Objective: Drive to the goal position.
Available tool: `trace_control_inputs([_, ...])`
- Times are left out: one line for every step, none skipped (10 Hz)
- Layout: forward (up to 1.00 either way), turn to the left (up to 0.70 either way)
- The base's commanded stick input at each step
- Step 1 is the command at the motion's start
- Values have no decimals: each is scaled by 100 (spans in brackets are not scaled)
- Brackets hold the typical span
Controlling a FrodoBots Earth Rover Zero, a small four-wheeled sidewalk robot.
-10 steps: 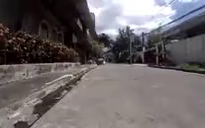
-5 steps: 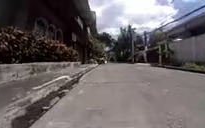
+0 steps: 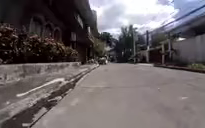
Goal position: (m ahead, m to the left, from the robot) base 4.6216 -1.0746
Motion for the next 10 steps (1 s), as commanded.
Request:
trace_control_inputs([85,0])
trace_control_inputs([85,0])
trace_control_inputs([85,0])
trace_control_inputs([85,0])
trace_control_inputs([85,-2])
trace_control_inputs([85,-24])
trace_control_inputs([85,-34])
trace_control_inputs([85,-34])
trace_control_inputs([85,-34])
trace_control_inputs([85,-34])
